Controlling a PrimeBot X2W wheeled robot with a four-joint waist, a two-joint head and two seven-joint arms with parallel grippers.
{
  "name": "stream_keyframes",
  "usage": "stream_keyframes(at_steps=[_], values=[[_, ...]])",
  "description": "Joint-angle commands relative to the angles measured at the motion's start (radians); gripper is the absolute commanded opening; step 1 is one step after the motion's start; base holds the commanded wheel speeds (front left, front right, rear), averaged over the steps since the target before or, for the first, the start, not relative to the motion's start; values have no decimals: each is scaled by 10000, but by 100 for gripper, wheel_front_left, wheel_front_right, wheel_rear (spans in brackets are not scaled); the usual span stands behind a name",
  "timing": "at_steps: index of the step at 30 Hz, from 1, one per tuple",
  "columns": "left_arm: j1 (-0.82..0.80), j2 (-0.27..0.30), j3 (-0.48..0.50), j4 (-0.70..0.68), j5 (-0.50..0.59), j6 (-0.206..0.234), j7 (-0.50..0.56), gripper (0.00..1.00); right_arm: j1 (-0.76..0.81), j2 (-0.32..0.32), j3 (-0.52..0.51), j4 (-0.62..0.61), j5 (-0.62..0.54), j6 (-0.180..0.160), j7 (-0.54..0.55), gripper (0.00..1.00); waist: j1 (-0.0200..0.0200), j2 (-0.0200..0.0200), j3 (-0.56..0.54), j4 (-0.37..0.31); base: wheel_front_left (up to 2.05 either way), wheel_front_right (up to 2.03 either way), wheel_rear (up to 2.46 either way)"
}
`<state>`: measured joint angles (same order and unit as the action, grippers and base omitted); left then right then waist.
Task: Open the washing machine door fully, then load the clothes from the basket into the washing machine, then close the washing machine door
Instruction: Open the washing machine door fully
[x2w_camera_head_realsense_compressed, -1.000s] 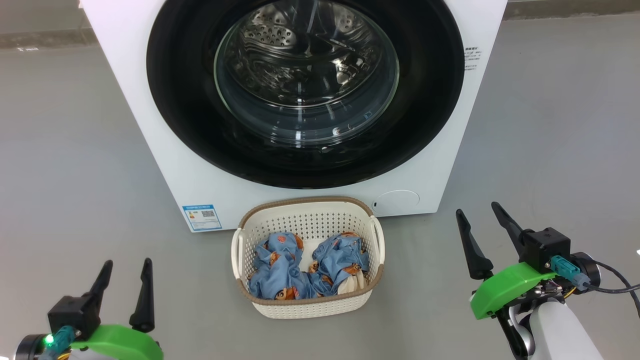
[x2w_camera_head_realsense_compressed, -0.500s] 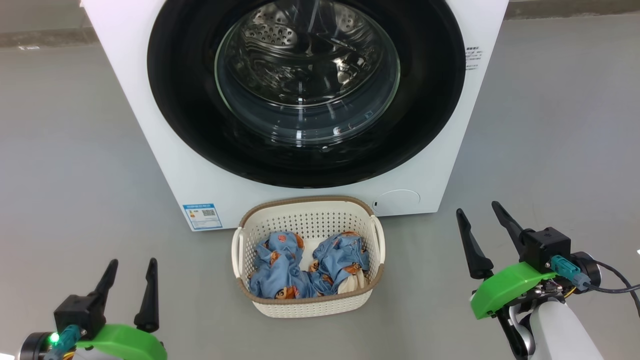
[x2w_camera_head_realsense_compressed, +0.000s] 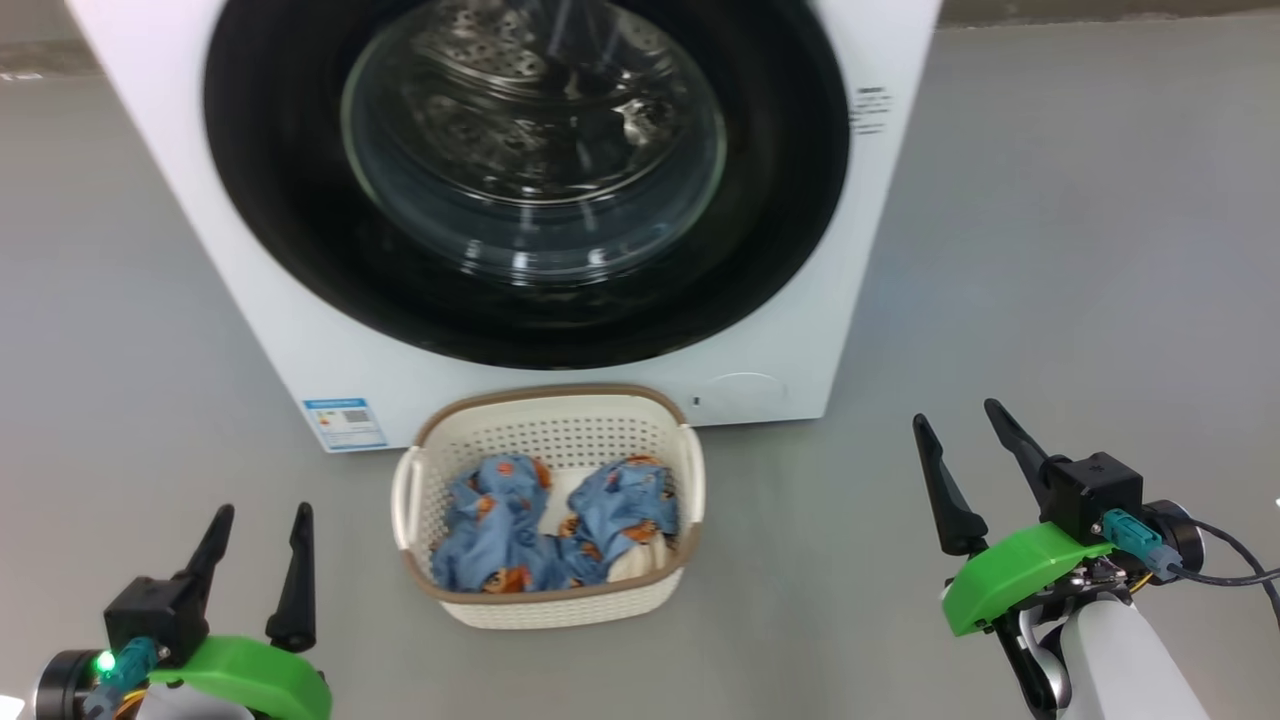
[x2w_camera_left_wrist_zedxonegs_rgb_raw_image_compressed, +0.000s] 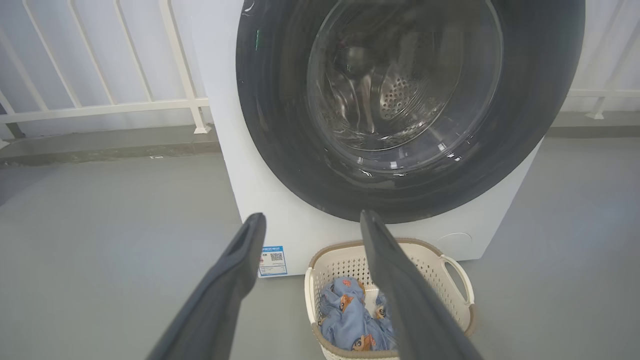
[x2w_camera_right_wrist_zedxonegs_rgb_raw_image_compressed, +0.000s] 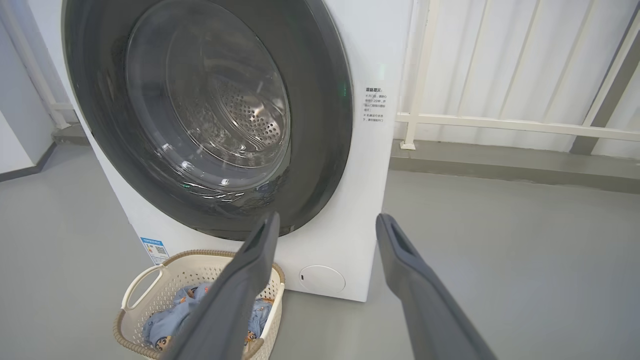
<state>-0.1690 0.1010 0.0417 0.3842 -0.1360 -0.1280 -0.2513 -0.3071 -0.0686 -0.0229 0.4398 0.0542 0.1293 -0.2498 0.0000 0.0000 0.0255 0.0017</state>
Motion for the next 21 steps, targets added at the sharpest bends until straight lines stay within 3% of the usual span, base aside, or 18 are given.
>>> stream_keyframes(at_steps=[1, 12, 21], values=[[-431, 199, 308, -228, -14, -17, -105, 100, -84, -7, 172, -268, -28, 14, -120, 100, 0, 0, 24, 2, 86, 86, -172], [-512, 99, 456, -357, -134, -21, -105, 100, -164, -24, 157, -290, 41, 14, -120, 100, 0, 0, 158, 13, 125, 40, -165], [-521, 60, 516, -395, -65, -24, -105, 100, -170, -9, 191, -310, 45, 14, -120, 100, 0, 0, 186, 29, 30, 18, -47]])
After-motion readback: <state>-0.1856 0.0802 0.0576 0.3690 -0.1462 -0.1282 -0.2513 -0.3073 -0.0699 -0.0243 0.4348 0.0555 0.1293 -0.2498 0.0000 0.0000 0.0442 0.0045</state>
